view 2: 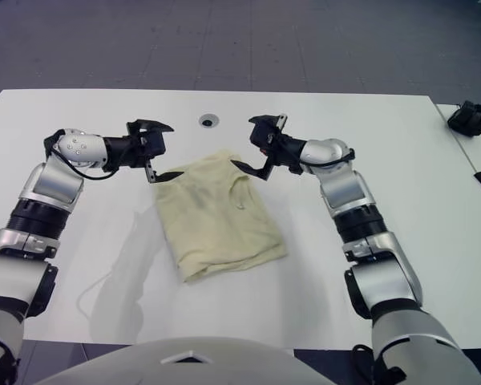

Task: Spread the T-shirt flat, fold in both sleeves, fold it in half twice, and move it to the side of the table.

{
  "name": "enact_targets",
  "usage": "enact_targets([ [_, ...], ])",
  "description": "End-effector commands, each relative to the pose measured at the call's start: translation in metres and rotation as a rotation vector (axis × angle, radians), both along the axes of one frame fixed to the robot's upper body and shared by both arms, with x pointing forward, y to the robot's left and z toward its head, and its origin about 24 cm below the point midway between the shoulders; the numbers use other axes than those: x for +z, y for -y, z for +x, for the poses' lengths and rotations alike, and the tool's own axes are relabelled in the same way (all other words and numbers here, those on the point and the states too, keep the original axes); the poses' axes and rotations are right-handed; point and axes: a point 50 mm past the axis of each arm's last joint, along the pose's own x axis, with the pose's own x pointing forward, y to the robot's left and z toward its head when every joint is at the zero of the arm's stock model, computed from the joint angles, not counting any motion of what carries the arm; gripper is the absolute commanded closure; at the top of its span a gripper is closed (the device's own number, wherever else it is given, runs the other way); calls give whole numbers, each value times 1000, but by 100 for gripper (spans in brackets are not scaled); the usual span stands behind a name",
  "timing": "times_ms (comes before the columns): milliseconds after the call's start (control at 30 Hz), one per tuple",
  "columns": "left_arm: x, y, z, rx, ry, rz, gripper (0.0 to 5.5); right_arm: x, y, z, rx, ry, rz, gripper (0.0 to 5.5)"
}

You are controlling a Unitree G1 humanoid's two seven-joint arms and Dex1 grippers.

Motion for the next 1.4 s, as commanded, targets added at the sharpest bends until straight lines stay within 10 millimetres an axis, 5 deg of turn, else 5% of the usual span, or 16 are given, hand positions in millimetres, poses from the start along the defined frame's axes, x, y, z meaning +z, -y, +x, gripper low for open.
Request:
enact_targets([
  [33,7,1,-15,62,9,-87,11,-22,-4,20,-111,-50,-28,10],
  [300,20,-18,-16,136,41,-69,11,-63,8,12,-195,-142,-133,10],
  [567,14,-17,-22,143,43,-45,11,-91,91,-13,-354,-269,-411,10],
  [700,7,-16,-29,144,25,-53,11,-90,109,-23,-364,-285,-416,10],
  [767,3,-12,-33,127,10,-65,11,-77,104,-18,-368,-216,-333,10],
  [867,-1,3,-40,64,-15,-93,11,-28,95,-5,-391,31,-135,10],
  [967,-5,19,-56,-4,-55,-142,11,11,85,-15,-344,176,-40,10],
  [1167,-31,45,-94,-133,-166,-101,11,-12,48,-69,-109,73,-78,10],
  [1400,-49,52,-101,-146,-186,-35,11,-28,16,-72,10,12,-74,10],
])
